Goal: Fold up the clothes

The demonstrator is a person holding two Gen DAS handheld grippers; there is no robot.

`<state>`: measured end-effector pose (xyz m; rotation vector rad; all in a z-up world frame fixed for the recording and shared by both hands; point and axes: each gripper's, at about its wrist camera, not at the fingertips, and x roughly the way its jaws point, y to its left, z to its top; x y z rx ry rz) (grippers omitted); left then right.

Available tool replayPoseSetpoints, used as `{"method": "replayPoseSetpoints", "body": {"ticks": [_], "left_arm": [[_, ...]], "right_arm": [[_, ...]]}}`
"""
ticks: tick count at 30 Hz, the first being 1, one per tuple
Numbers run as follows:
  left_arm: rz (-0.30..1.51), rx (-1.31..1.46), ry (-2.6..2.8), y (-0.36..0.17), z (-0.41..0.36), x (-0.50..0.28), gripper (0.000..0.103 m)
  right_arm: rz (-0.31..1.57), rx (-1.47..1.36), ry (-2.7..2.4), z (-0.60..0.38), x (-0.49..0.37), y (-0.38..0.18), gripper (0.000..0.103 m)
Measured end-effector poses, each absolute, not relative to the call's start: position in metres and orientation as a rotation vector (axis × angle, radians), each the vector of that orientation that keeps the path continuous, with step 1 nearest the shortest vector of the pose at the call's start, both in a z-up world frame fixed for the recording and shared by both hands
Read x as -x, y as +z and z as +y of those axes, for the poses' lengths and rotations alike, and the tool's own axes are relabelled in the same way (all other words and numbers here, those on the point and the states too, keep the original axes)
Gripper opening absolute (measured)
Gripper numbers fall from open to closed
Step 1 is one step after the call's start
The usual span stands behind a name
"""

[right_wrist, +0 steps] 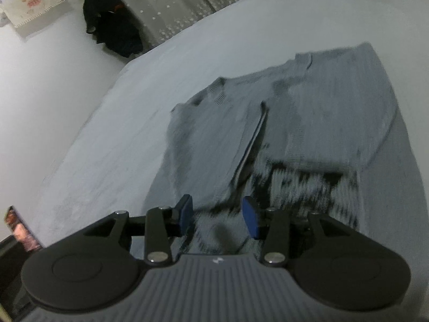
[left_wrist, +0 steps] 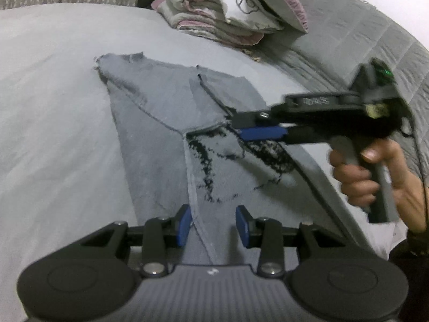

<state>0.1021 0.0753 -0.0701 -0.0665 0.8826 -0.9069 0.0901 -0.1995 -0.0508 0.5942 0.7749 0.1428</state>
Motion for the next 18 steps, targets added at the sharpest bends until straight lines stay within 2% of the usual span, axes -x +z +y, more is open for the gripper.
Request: {"method": "replayPoseSetpoints", "body": {"ticks": [18], "left_arm": [[0.892,-0.107,-0.857,-0.061,0.089,-0.019,0.036]], "right_arm": [[0.844,-0.76,0.285,-0.163,0.01,-0.055,0.046]]}}
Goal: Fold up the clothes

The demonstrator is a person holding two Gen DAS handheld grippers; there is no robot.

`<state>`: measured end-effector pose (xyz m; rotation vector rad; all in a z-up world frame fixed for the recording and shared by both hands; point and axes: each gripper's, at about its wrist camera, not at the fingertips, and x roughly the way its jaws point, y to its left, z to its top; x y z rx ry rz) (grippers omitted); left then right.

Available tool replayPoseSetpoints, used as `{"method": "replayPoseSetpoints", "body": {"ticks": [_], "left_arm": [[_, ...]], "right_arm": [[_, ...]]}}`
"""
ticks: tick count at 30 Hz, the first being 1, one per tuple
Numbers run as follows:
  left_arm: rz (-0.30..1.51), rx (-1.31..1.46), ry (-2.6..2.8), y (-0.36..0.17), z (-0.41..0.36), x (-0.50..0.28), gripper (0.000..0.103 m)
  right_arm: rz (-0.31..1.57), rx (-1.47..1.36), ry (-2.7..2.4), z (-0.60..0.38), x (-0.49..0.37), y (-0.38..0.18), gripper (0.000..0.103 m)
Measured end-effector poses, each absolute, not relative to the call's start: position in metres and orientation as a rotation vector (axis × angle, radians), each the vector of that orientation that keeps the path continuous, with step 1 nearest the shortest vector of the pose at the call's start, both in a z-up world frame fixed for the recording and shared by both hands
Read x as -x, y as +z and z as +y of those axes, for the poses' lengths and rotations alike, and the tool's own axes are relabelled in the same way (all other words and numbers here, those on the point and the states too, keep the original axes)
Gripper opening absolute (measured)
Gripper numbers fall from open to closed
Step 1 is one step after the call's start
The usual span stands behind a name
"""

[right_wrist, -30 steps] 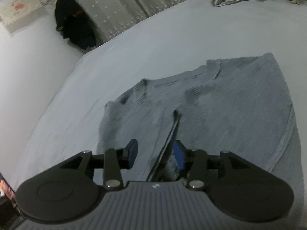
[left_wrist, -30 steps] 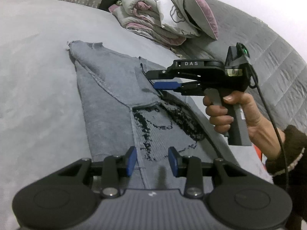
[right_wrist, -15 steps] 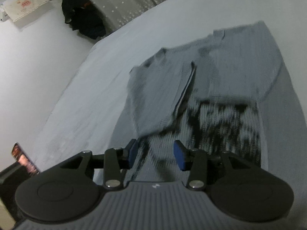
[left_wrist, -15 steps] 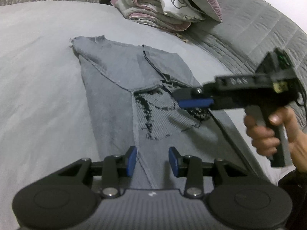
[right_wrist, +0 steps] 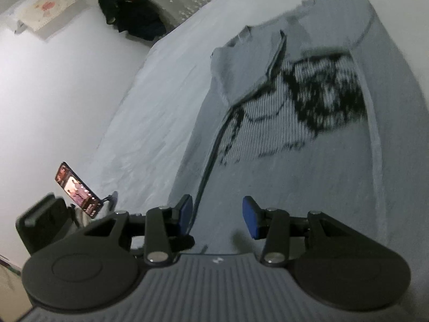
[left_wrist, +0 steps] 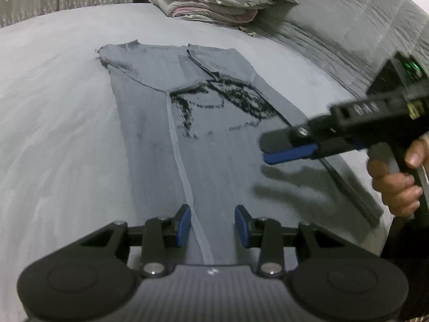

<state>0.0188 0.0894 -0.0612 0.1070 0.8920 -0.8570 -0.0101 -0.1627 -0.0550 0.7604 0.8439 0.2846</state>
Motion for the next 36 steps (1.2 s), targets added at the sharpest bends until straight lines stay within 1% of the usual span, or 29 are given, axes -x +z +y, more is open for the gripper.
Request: {"method": "replayPoseSetpoints", "body": {"ticks": [3,5,7,9,11,14,20,23,26,28,30,36], "left_arm": [[0.874,-0.122,-0.834,-0.059,0.099,-0.001,0.035],[0.86,-0.128,-0.812,-0.057,0.106,0.011,0.026],[0.85,-0.136,-0.794,-0.056,0.111,0.022,0.025],[0.838,-0.149,-0.78,-0.055,0.114,0.031,0.021],[0.828,-0.161,-0.768,-0.055,0.117,0.038,0.012],[0.82,-0.166,-0.74,-0.057,0.121,0.042,0.004],[0.767,-0.125,-0.718,-0.046,0.123,0.046,0.002],[0.752,-0.089,-0.745,-0.04,0.121,0.047,0.002],[0.752,-0.069,-0.778,-0.036,0.117,0.047,0.002],[0.753,-0.068,-0.788,-0.036,0.113,0.047,0.002],[0.757,-0.062,-0.802,-0.036,0.109,0.047,0.002],[0.783,-0.024,-0.864,-0.04,0.096,0.043,0.002]], "right_arm": [[0.863,-0.824,0.306,-0.154,0.003,-0.063,0.046],[0.879,-0.861,0.315,-0.147,-0.001,-0.068,0.046],[0.903,-0.894,0.32,-0.14,-0.005,-0.073,0.046],[0.917,-0.913,0.316,-0.136,-0.008,-0.079,0.046],[0.917,-0.915,0.318,-0.135,-0.012,-0.083,0.043],[0.912,-0.918,0.326,-0.133,-0.017,-0.087,0.041],[0.872,-0.918,0.335,-0.129,-0.027,-0.09,0.041],[0.852,-0.911,0.337,-0.127,-0.034,-0.09,0.039],[0.836,-0.883,0.322,-0.121,-0.042,-0.092,0.03],[0.82,-0.865,0.293,-0.119,-0.046,-0.093,0.016],[0.801,-0.846,0.255,-0.119,-0.042,-0.088,0.007],[0.773,-0.666,0.218,-0.113,-0.039,-0.06,0.006]]}}
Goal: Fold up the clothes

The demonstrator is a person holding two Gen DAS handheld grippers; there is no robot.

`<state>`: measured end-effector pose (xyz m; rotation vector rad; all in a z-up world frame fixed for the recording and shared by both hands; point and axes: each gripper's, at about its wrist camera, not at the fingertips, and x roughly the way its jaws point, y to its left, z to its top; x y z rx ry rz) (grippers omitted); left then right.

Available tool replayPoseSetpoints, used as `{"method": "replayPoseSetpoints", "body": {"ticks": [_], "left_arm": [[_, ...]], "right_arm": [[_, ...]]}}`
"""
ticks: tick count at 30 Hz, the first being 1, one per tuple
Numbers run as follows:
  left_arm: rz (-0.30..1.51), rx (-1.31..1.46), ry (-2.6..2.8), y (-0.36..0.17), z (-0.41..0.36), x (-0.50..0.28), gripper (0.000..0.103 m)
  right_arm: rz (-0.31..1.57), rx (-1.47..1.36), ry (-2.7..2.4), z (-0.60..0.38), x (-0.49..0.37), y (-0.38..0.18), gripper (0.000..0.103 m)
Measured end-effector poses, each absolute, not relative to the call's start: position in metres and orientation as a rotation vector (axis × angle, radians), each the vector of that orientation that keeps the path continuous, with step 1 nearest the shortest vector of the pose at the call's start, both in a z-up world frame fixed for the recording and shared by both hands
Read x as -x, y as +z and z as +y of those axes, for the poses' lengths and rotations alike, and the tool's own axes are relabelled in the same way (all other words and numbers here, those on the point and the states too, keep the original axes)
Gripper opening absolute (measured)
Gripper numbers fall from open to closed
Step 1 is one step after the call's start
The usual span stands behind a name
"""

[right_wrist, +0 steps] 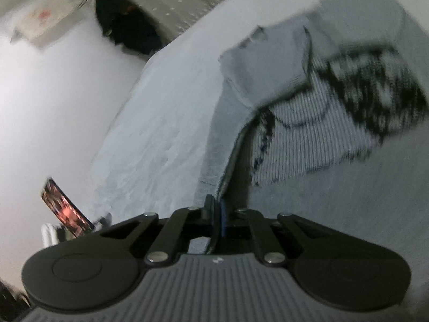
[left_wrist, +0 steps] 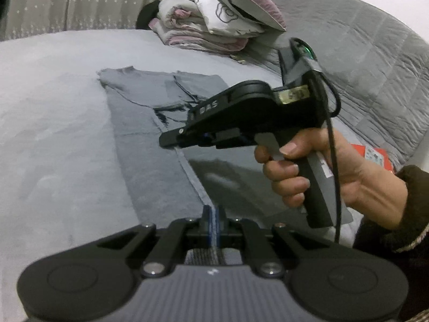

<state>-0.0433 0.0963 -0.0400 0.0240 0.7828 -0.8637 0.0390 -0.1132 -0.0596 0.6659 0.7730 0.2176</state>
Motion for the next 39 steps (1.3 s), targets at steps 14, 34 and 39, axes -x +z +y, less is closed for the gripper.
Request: {"method": "replayPoseSetpoints", "body": {"ticks": [14,34,39], "left_arm": [[0.793,-0.048,-0.905,-0.053,0.091,0.032,0.012],[0.582,-0.35,-0.59,-0.036,-0.014,-0.075,0.032],[0.579,-0.392,-0.647,-0.046,-0.034,-0.096,0.032]], "right_arm": [[0.805,-0.658,0.174,-0.135,-0.046,-0.069,0.016],[0.684,-0.57,-0.01,-0.213,-0.01,-0.041,0.046],[0.707,-0.686,0.057,-0.248,-0.018,-0.042,0.046]]}}
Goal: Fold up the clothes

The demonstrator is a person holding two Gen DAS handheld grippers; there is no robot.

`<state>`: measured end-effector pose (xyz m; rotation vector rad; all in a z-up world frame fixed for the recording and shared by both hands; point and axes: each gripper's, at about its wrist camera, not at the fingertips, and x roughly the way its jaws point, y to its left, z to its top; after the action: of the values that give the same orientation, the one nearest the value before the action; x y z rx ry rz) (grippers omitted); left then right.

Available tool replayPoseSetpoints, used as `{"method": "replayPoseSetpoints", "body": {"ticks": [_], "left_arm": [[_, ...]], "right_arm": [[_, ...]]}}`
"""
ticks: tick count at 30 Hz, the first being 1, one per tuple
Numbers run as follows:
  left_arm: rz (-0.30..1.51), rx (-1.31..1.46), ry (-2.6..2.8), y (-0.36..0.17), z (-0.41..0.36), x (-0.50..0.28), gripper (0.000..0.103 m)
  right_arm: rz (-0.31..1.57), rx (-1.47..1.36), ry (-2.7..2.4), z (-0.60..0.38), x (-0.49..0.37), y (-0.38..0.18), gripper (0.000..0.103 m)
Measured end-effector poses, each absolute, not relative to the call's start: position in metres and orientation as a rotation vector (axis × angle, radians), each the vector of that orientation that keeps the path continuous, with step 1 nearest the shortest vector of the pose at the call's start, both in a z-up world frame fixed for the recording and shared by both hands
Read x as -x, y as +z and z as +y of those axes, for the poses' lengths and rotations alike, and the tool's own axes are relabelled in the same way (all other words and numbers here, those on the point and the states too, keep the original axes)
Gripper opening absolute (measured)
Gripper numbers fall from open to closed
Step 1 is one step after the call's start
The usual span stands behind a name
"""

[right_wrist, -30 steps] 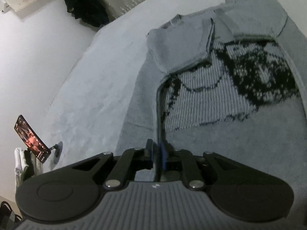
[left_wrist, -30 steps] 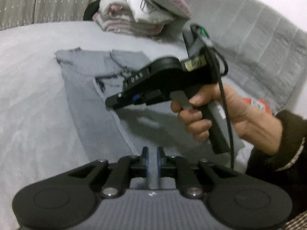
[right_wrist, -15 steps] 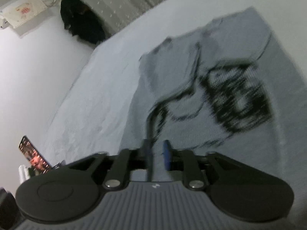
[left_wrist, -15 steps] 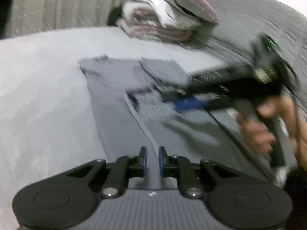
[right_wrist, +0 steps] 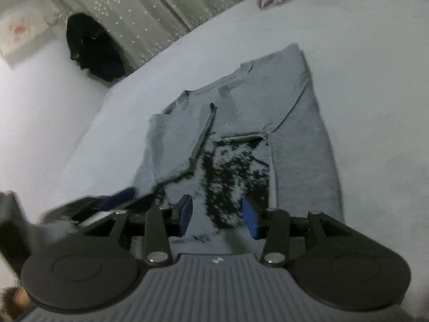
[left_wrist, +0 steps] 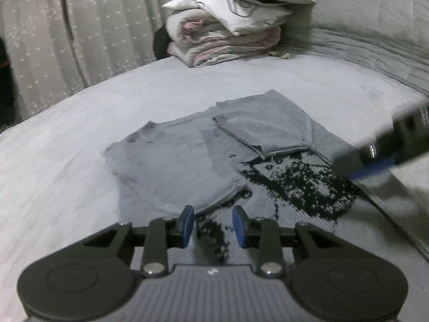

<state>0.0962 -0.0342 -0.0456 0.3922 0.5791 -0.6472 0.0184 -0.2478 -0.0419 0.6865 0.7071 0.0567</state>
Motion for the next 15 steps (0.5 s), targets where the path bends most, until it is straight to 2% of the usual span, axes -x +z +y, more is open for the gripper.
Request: {"method": "replayPoseSetpoints", "body": {"ticks": [5,10,12,15], "left_arm": [[0.547,-0.409,-0.682,-0.061,-0.046,-0.109,0.032],[0.515,-0.388,-0.691,-0.067,-0.051,-0.117,0.031],[0.512,-0.369,-0.685,-0.069,-0.053,-0.121,0.028],[0.521,-0.333,-0.68,-0.07,-0.058,-0.125,0.016]], "right_arm": [[0.672,-0.732,0.18,-0.269,-0.063,-0.035,0.046],[0.692,-0.67,0.241,-0.269,-0.125,-0.051,0.046],[0.699,-0.653,0.236,-0.268,-0.147,-0.059,0.046],[0.693,-0.628,0.236,-0.265,-0.171,-0.069,0.041]]}}
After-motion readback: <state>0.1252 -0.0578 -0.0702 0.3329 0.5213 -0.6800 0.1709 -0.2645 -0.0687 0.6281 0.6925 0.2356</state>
